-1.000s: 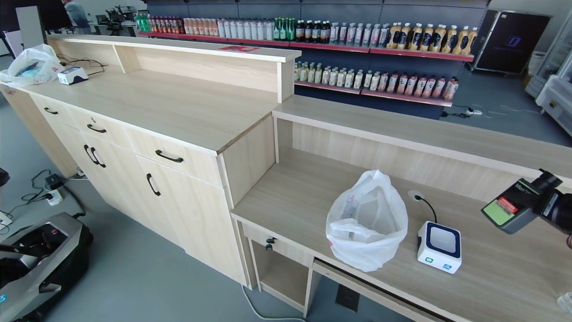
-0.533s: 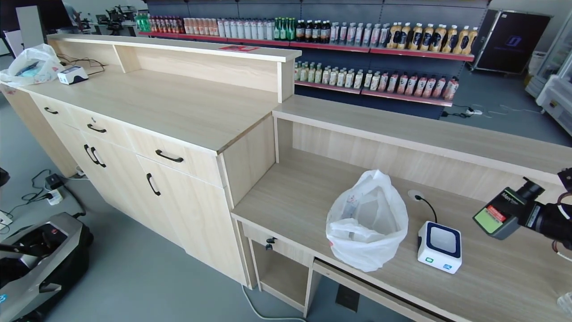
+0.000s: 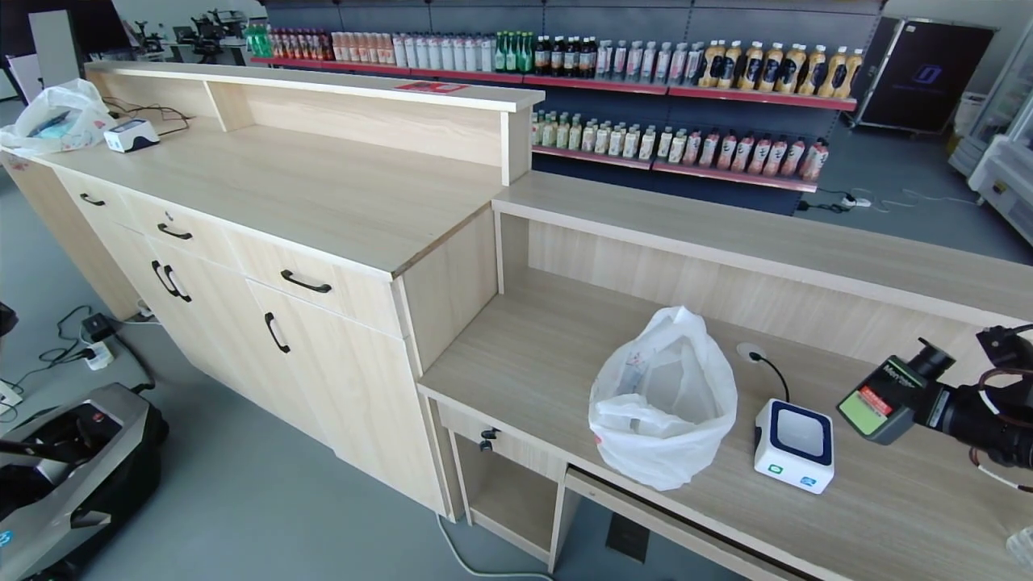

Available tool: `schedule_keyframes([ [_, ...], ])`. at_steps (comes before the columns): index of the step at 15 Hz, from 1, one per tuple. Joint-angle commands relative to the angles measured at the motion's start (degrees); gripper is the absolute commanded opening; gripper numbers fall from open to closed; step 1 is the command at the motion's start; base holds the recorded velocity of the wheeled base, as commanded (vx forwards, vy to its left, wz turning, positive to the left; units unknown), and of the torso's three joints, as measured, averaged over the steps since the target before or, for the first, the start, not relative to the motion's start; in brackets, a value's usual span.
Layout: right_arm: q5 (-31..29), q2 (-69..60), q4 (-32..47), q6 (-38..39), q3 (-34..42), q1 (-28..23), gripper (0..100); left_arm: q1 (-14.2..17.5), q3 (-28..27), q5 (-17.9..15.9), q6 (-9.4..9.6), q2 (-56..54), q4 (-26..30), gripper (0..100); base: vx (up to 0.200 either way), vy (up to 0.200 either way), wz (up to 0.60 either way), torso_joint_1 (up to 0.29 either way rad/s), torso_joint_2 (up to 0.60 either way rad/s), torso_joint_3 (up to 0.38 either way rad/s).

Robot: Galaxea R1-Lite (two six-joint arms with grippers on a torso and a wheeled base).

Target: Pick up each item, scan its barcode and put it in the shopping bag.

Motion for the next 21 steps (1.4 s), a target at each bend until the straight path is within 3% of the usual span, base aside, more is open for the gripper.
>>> schedule_keyframes([
  [1, 0.03, 3.08, -1.23, -0.45, 0.32, -0.10, 0, 0.00, 0.01, 0.03, 0.00, 0.00, -0.01, 100, 0.000, 0.000, 0.00, 0.000, 0.00, 0.000],
  [14, 1.79, 9.14, -4.13, -2.21, -2.85, 1.22, 0, 0.00, 0.01, 0.03, 0.00, 0.00, -0.01, 100, 0.000, 0.000, 0.00, 0.000, 0.00, 0.000],
  [21, 1.79, 11.95, -6.77, -2.21, -4.78, 4.56, 0, 0.00, 0.01, -0.06, 0.00, 0.00, -0.01, 100, 0.000, 0.000, 0.00, 0.000, 0.00, 0.000],
])
